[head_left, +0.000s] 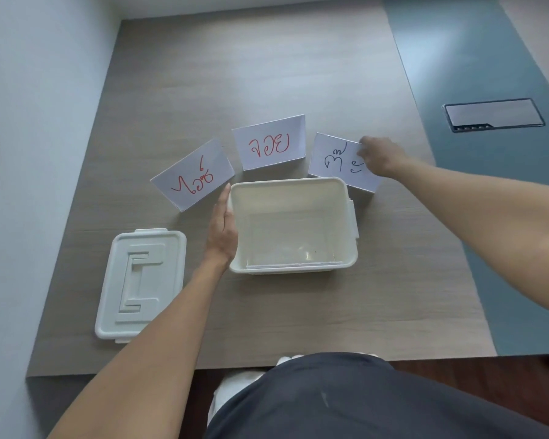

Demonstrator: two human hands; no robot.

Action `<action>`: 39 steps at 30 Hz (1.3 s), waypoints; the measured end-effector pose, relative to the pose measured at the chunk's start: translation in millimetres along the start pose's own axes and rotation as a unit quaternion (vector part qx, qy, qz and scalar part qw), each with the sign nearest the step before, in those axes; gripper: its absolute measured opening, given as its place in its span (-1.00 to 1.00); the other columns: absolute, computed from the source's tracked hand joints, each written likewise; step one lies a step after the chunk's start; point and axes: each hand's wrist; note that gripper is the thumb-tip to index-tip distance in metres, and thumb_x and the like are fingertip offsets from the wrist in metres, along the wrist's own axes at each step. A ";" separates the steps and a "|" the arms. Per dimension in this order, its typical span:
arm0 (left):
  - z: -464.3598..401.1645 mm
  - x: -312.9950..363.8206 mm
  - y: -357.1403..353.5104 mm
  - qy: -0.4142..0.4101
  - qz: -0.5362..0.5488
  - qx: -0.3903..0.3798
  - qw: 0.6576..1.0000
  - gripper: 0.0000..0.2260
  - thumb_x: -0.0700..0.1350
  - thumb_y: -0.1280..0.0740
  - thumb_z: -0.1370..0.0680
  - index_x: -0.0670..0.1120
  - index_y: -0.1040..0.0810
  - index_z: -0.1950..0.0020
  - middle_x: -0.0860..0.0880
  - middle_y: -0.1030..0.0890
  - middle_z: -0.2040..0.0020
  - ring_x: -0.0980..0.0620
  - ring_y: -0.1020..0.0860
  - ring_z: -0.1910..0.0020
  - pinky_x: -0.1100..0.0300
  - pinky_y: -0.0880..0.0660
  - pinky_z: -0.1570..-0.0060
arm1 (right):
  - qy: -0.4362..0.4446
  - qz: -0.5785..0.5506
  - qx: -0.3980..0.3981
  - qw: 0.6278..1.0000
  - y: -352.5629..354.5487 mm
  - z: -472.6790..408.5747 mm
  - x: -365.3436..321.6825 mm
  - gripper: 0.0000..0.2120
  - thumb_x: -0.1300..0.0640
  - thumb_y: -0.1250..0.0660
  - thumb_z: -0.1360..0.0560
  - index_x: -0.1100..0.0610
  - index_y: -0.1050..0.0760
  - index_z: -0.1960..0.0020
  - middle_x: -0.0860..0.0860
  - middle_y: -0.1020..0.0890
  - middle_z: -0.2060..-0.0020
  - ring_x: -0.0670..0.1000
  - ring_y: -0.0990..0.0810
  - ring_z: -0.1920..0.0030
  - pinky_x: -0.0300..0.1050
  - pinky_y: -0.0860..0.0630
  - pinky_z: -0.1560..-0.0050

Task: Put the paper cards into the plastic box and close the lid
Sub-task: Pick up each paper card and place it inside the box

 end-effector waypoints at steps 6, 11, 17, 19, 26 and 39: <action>0.3 0.0 1.5 0.000 0.007 0.003 1.000 -0.55 -0.21 0.04 -0.67 0.00 -0.20 -0.57 0.11 -0.20 -0.57 0.39 -0.11 -0.42 0.36 -0.02 -0.43 | 0.044 -0.027 0.026 0.998 15.4 13.2 -10.9 -0.75 0.19 -0.14 -0.58 0.14 -0.48 -0.20 0.23 -0.57 -0.16 0.30 -0.55 -0.10 0.09 -0.50 -0.06; 0.3 0.2 1.9 -0.003 0.016 -0.002 1.000 -0.55 -0.19 0.04 -0.67 0.00 -0.19 -0.57 0.08 -0.19 -0.57 0.33 -0.11 -0.45 0.32 -0.03 -0.45 | 0.083 -0.010 0.081 0.993 37.6 33.9 -28.0 -0.76 0.23 -0.15 -0.56 0.12 -0.50 -0.17 0.22 -0.59 -0.12 0.30 -0.56 -0.05 0.08 -0.51 -0.02; 0.6 0.9 1.4 -0.004 0.019 -0.004 1.000 -0.57 -0.16 0.05 -0.69 -0.01 -0.18 -0.57 0.09 -0.20 -0.57 0.36 -0.11 -0.43 0.38 -0.02 -0.41 | 0.214 0.030 0.166 0.962 47.0 84.0 -65.8 -0.79 0.28 -0.15 -0.55 0.26 -0.49 -0.12 0.25 -0.62 -0.03 0.33 -0.58 0.04 0.07 -0.45 0.06; 0.2 -1.0 1.0 -0.002 0.024 -0.006 1.000 -0.56 -0.15 0.05 -0.68 0.01 -0.18 -0.58 0.09 -0.19 -0.57 0.31 -0.11 -0.47 0.33 -0.02 -0.44 | 0.250 0.051 0.189 0.948 44.8 104.0 -77.4 -0.77 0.30 -0.15 -0.53 0.25 -0.49 -0.14 0.22 -0.63 -0.03 0.30 -0.58 0.06 0.06 -0.40 0.04; -0.1 -4.2 2.1 0.007 0.041 -0.013 0.999 -0.54 -0.13 0.05 -0.66 0.09 -0.19 -0.56 0.13 -0.22 -0.55 0.33 -0.13 -0.44 0.36 -0.05 -0.36 | 0.308 0.052 0.217 0.925 15.7 154.2 -92.0 -0.76 0.31 -0.21 -0.50 0.18 -0.49 -0.14 0.12 -0.63 0.00 0.20 -0.58 0.03 0.01 -0.36 0.03; -3.4 -9.8 -1.5 -0.005 0.053 -0.003 0.999 -0.55 -0.16 0.05 -0.67 0.05 -0.21 -0.56 0.14 -0.22 -0.54 0.32 -0.14 -0.45 0.51 -0.04 -0.30 | 0.329 0.105 -0.056 0.937 -71.8 197.7 -76.3 -0.77 0.17 -0.08 -0.59 0.13 -0.47 -0.12 0.06 -0.62 -0.05 0.14 -0.58 -0.06 -0.04 -0.39 -0.06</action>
Point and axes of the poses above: each hand's wrist, its own z-axis away from the middle knuckle, its own y-axis out of the back of the hand, x = y × z
